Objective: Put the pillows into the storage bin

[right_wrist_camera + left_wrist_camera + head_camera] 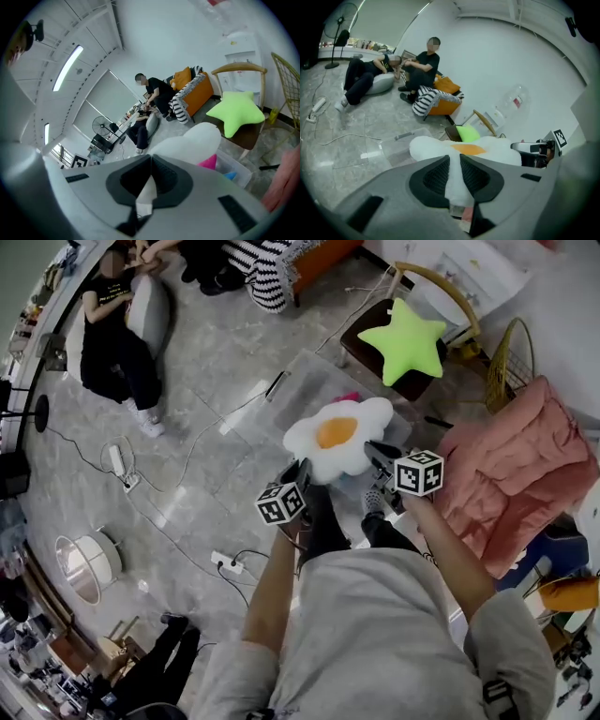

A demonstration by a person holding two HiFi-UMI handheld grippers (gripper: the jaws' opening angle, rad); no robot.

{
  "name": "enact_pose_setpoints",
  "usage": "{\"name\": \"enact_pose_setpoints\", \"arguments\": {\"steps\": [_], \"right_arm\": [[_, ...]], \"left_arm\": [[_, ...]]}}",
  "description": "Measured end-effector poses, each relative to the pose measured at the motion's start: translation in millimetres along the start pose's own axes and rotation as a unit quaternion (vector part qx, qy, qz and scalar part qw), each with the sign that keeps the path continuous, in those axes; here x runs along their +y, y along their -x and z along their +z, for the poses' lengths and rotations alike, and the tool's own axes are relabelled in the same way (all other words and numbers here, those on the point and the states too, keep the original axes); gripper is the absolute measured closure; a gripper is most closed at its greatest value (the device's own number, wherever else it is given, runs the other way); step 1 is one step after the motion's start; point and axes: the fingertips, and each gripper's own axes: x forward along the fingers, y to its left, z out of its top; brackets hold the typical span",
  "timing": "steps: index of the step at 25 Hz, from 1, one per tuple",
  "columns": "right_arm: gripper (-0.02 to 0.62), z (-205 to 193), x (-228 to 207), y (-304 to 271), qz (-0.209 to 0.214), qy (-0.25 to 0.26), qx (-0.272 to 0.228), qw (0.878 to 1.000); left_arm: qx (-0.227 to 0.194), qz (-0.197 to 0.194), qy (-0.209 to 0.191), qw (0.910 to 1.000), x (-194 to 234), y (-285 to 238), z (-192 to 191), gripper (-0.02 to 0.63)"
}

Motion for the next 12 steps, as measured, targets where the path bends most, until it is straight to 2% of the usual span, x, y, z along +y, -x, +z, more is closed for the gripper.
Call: {"name": "enact_pose_setpoints", "arguments": {"steps": [5, 12], "right_arm": [[0.591, 6.7, -3.9, -64.2, -0.034, -0.024, 0.006, 0.999], [0.591, -21.1, -24.0, -144.5, -0.076, -0.045, 0.022, 0.996]], "left_arm": [[0.022, -0.013, 0.021, 0.9994, 55.4, -19.2, 24.8, 0.549], [0.061, -0.030, 0.017, 0.9975, 141.3, -64.2, 29.4, 0.548]]}}
